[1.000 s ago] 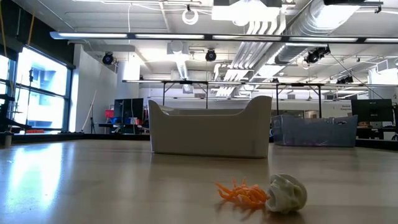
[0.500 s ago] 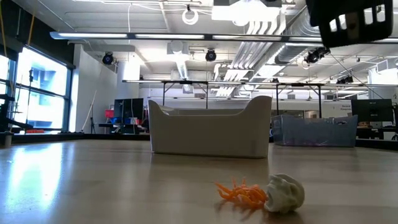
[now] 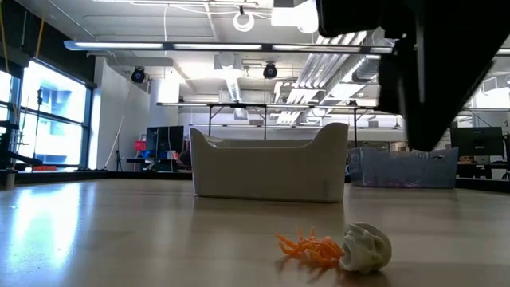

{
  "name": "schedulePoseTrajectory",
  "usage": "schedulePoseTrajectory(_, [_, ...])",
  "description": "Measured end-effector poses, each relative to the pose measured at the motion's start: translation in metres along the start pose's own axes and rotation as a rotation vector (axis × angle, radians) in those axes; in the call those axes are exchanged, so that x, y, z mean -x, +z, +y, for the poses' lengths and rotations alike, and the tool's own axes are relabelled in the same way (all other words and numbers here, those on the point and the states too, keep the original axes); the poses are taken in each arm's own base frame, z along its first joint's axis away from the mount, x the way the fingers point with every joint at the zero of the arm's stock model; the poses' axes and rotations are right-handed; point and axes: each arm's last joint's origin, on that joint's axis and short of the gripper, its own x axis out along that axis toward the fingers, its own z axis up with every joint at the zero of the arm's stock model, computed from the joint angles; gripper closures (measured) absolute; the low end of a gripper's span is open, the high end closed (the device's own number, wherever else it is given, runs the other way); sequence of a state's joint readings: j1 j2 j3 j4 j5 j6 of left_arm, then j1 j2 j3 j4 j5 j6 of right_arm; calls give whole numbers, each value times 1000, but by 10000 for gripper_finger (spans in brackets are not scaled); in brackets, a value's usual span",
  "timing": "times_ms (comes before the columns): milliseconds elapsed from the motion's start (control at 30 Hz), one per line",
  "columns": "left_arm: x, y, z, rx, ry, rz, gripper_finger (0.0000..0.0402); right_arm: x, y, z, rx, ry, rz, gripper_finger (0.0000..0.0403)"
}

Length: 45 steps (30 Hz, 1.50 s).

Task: Sort Halloween decoration
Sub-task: Put the white skull toy into the white bin

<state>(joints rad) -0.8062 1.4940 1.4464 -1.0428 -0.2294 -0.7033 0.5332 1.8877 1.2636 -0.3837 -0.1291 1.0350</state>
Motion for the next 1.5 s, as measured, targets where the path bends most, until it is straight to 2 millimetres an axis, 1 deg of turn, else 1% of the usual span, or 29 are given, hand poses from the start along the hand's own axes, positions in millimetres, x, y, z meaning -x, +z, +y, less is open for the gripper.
schedulePoseTrajectory(133, [0,5,-5,14,-50,-54,353,-2,1,0,243,-29,-59,269])
schedulePoseTrajectory(267, [1,8,-8,-16,-77,-85,353,-2,4,6,482,6,-99,269])
schedulePoseTrajectory(400, [2,6,-11,-30,-85,-86,353,-2,5,8,598,20,-120,269])
schedulePoseTrajectory(467, [3,3,-14,-47,-90,-83,353,-3,5,8,623,21,-117,269])
schedulePoseTrajectory(533, [3,1,-16,-57,-91,-78,353,-8,5,8,641,38,-109,269])
schedulePoseTrajectory(700, [5,-5,-18,-55,-60,-67,353,-31,6,7,676,104,-105,269])
schedulePoseTrajectory(800, [5,-8,-19,-43,-53,-62,353,-40,5,3,666,94,-88,269])
schedulePoseTrajectory(1000, [5,-9,-19,-38,-45,-62,353,-48,6,0,695,78,-93,269])
schedulePoseTrajectory(1200, [5,-9,-19,-38,-43,-60,353,-64,5,-4,656,90,-95,269])
schedulePoseTrajectory(1333, [5,-9,-19,-38,-43,-60,353,-67,6,-4,638,94,-111,269])
schedulePoseTrajectory(1500, [5,-9,-19,-37,-43,-60,353,-67,6,-5,635,77,-119,269])
